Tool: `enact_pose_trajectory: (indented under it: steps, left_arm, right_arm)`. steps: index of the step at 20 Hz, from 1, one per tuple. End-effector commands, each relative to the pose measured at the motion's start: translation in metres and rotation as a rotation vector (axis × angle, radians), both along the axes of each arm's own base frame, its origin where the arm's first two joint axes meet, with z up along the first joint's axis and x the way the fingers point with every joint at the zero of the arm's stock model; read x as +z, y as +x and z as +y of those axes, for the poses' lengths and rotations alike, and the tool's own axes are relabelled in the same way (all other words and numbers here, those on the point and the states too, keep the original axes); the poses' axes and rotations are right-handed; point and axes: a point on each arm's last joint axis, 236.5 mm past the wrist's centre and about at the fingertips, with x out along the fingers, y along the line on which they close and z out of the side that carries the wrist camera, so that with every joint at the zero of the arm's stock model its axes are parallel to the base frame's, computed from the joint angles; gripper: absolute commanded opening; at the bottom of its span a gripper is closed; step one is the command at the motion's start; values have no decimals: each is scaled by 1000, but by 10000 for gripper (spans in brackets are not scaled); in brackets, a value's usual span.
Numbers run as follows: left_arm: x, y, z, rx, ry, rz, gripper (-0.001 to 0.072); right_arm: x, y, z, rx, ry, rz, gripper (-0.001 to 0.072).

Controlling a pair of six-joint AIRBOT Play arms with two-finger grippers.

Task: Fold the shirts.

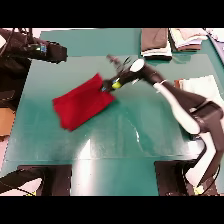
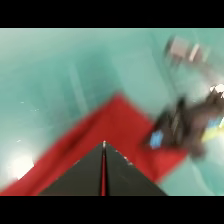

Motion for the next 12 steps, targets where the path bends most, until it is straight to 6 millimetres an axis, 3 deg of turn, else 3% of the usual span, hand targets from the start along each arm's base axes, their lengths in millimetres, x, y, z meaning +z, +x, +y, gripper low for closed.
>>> enact_pose_trajectory:
  steps: [1,3,6,10,12]
  left_arm:
    - [6,-8,-29,-60,-16,-32,21]
    - [11,-9,-40,-79,-27,-54,22]
    - [14,-8,-43,-82,-36,-69,21]
    - [14,-9,-44,-83,-37,-66,22]
    - [14,-9,-44,-83,-37,-66,22]
  right_arm:
    - [61,51,-124,-198,-134,-137,17]
    - [91,64,-225,-359,-246,-177,17]
    - [125,56,-349,-596,-323,-180,17]
    - [154,31,-467,-867,-330,-165,17]
    - [165,22,-504,-962,-331,-185,17]
